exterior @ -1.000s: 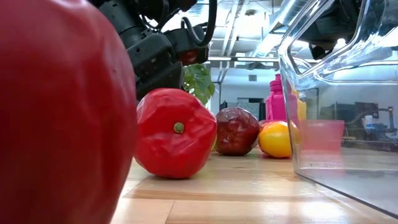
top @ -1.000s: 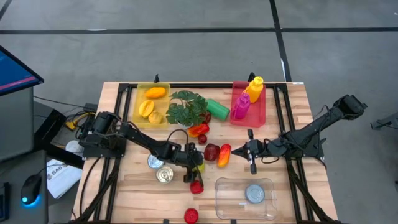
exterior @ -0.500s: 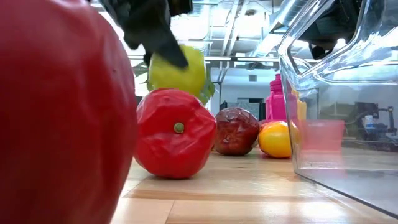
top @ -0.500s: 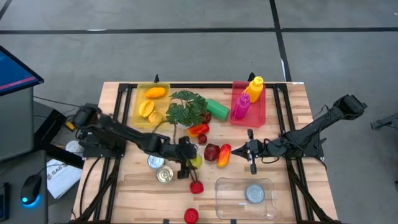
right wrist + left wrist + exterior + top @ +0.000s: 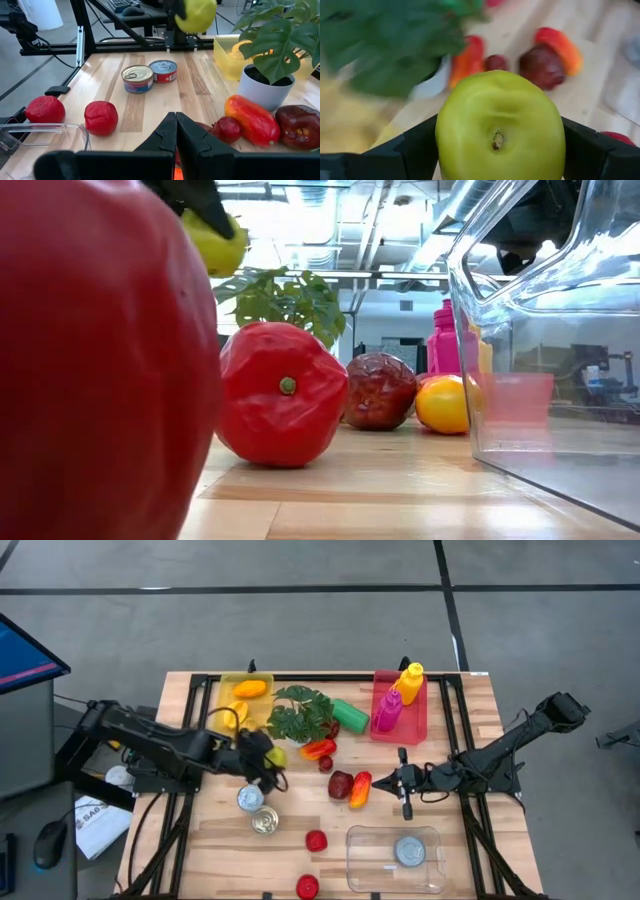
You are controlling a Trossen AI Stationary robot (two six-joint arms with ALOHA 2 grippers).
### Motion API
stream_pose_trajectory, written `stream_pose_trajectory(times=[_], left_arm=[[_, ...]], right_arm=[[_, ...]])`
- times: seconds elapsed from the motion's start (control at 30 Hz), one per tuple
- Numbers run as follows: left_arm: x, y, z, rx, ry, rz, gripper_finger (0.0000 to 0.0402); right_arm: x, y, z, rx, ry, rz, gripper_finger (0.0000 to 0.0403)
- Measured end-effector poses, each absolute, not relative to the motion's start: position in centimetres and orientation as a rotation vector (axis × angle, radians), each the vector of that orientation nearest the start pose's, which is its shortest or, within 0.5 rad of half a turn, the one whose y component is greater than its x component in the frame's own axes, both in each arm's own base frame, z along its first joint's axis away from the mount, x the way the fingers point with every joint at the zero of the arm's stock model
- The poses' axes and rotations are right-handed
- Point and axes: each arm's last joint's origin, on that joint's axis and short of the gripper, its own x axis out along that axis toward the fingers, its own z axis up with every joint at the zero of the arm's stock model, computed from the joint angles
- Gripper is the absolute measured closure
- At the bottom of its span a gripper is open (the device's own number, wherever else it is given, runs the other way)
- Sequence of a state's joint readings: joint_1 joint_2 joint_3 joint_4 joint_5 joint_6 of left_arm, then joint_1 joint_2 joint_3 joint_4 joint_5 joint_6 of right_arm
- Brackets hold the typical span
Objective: Pick & Place Food Item
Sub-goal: Put the green apple into the yellow bin
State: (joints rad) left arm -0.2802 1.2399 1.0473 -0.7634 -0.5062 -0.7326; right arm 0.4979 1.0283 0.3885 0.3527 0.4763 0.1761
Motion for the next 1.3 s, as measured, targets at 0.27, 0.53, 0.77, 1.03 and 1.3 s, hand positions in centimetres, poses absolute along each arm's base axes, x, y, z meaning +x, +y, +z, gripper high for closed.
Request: stream_pose_trajectory(times=[0.27,0.53,0.77,1.03,1.3], left_arm=[[19.7,-4.1,28.8,-0.453,0.867,0.763,0.0092],[18.7,-1.9,26.6,-0.372,0.847,1.010,0.0087],[18.0,1.3,23.6,-0.377,0.881,1.196,0.0087],[19.2,5.1,22.8,-0.340,0.828,1.186,0.0089],[20.1,9.3,23.9,-0.281,0.689,1.202,0.0086]], right_arm=[[18.7,8.7,20.5,0.041,0.254,-0.001,0.0403],[18.7,8.6,20.5,0.041,0.254,-0.002,0.0403],[18.7,8.6,20.5,0.041,0.254,-0.002,0.0403],[18.7,8.6,20.5,0.041,0.254,-0.002,0.0403],[18.7,8.6,20.5,0.040,0.254,-0.002,0.0403]])
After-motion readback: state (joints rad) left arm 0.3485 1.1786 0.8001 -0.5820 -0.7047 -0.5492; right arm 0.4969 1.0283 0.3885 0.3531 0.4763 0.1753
